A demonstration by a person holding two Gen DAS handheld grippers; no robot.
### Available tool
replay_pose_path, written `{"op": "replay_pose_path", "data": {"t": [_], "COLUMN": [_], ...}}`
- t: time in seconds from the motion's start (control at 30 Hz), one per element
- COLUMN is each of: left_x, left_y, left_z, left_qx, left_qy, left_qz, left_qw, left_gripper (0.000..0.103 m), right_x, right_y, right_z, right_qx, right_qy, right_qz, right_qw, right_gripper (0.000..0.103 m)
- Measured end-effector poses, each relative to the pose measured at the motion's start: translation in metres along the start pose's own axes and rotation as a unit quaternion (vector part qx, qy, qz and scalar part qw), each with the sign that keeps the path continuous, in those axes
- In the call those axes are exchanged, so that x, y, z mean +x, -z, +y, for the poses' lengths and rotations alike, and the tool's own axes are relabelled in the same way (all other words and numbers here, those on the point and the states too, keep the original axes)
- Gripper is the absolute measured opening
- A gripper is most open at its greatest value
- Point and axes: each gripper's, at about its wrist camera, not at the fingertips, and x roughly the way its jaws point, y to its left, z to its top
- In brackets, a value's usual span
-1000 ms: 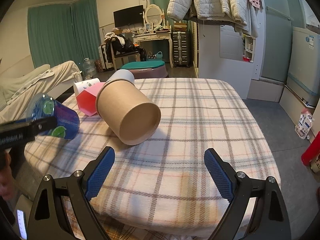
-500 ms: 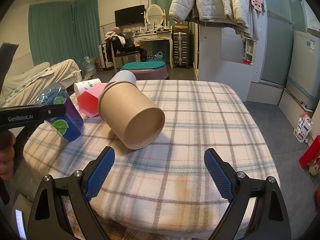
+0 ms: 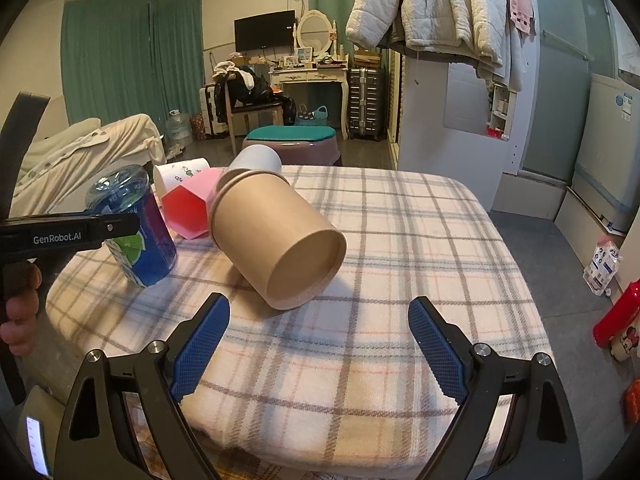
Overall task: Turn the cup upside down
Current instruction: 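Lower the bottle standing onto the table and open the left tool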
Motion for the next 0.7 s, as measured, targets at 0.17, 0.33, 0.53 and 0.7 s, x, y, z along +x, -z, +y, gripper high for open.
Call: {"op": "replay_pose_path", "data": {"t": [0.17,0.33,0.53,0.7], "left_x": [-0.010,-0.031,-0.072,-0.097], "left_y": [0.003,0.010,0.025,0.042], "left_z": [0.002,0.003,0.005,0.013], "left_qx": [0.006,0.009,0.014,0.004], "left_qy": [-0.001,0.000,-0.005,-0.008], "left_qz": [-0.011,-0.032,-0.089,-0.130], "left_qw": [0.9999,0.9995,0.9959,0.9915], "left_gripper": [0.073,0.073,0.076,0.081], "right_x": [-0.006,-0.017,-0.035,-0.047], "right_y": [-0.004,-0.009,-0.012,-0.009], "right_z": [0.006,0.016,0.031,0.046], "right_qx": [-0.006,-0.013,-0.022,-0.023], "right_qy": [-0.002,-0.007,-0.014,-0.020], "right_qz": [-0.006,-0.018,-0.045,-0.061], "right_qw": [1.000,1.000,0.999,0.998], "right_gripper": [0.091,0.091,0.091,0.091]}}
